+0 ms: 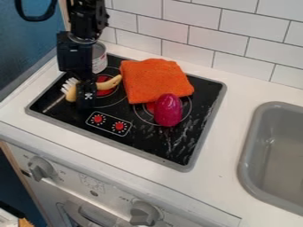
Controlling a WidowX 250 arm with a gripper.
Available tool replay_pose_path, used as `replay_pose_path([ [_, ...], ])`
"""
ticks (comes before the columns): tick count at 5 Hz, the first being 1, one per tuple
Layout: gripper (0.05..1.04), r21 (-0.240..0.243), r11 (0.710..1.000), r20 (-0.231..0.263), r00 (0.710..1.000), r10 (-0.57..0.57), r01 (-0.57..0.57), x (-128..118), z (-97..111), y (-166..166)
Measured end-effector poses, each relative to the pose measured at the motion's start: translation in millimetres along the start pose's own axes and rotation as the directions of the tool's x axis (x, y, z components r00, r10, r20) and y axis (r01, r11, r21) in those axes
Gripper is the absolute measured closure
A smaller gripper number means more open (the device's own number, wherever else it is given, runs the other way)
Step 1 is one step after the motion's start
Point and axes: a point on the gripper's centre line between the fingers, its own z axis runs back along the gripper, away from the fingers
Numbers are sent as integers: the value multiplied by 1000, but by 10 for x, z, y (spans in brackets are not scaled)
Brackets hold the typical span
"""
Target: Move the sepillo to the lower right side of the table
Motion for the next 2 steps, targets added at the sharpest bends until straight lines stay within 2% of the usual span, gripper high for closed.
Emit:
replay_pose_path([
  [1, 399, -2, 1000, -2, 1000, -3, 3, -3, 0, -4],
  [2, 554, -2, 1000, -2, 1000, 2, -2, -3, 0, -4],
])
